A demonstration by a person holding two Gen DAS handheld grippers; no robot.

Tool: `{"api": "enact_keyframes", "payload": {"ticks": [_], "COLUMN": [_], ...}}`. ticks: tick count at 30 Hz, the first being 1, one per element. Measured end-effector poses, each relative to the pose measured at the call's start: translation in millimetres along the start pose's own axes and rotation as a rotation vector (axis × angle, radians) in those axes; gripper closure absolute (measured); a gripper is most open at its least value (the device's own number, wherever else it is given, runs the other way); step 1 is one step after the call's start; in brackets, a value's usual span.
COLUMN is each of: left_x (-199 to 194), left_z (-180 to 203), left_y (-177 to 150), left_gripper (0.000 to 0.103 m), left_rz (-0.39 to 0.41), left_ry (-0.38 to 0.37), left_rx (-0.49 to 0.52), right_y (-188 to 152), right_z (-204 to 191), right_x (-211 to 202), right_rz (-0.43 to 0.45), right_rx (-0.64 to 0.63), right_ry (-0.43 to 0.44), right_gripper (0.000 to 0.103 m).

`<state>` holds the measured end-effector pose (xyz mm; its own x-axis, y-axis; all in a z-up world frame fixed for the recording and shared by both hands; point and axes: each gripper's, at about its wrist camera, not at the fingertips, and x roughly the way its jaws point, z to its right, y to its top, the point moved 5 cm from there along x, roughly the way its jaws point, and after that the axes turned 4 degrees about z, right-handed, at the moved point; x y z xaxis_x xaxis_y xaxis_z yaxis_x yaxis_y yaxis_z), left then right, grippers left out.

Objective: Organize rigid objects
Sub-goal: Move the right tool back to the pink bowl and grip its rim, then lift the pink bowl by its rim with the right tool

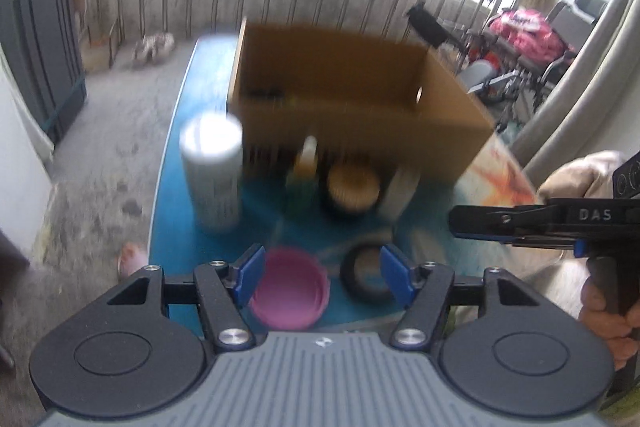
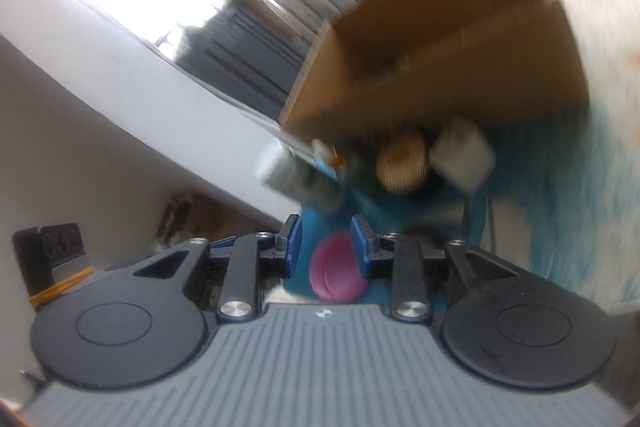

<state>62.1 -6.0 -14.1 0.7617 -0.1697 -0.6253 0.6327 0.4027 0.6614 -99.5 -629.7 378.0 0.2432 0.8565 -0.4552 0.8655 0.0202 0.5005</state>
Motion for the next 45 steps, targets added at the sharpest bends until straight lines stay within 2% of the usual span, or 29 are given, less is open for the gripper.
{"api": "enact_keyframes", "payload": {"ticks": [3, 5, 6, 13, 21, 28, 31, 37, 40, 45], "left_x": [7.9, 13.1, 16.4, 38.6, 57.1, 66.4, 68.4, 75.8, 75.2, 73.3], "left_z": [-2.3, -3.2, -4.3, -4.3, -8.9, -11.2, -11.0, -13.1, -15.2, -15.0], "left_y": [-18.8, -27.7, -30.7, -47.0, -54.3, -55.4, -56.6, -57.7, -56.7, -56.5], "left_gripper": [0.038, 0.031, 0.027, 0.021, 0.021, 0.030, 0.031, 0.032, 0.034, 0.033], "left_rz": [-0.026, -0.029, -0.030, -0.065, -0.098, -0.113, -0.112, -0.143, -0.140, -0.136], "left_ry": [0.014, 0.028, 0.038, 0.077, 0.087, 0.107, 0.111, 0.123, 0.148, 0.151], "left_rx": [0.010, 0.024, 0.032, 0.076, 0.078, 0.086, 0.089, 0.083, 0.084, 0.070], "right_y": [-20.7, -28.5, -31.0, -32.8, -29.4, -32.4, -33.8, -37.5, -38.3, -39.2], "right_z": [0.1, -1.9, -4.2, -17.5, -19.1, -15.6, -13.2, -8.0, -4.1, -2.1], "right_x": [21.9, 35.5, 41.6, 74.5, 100.1, 117.3, 122.5, 129.0, 129.6, 129.6], "right_rz": [-0.059, -0.086, -0.097, -0.122, -0.158, -0.186, -0.196, -0.209, -0.210, -0.201], "right_rx": [0.003, 0.002, -0.006, -0.114, -0.189, -0.213, -0.217, -0.218, -0.206, -0.206], "right_ry": [-0.020, -0.025, -0.031, -0.089, -0.154, -0.167, -0.177, -0.191, -0.185, -0.174], "right_gripper": [0.076, 0.076, 0.076, 0.076, 0.076, 0.078, 0.079, 0.085, 0.092, 0.092]}}
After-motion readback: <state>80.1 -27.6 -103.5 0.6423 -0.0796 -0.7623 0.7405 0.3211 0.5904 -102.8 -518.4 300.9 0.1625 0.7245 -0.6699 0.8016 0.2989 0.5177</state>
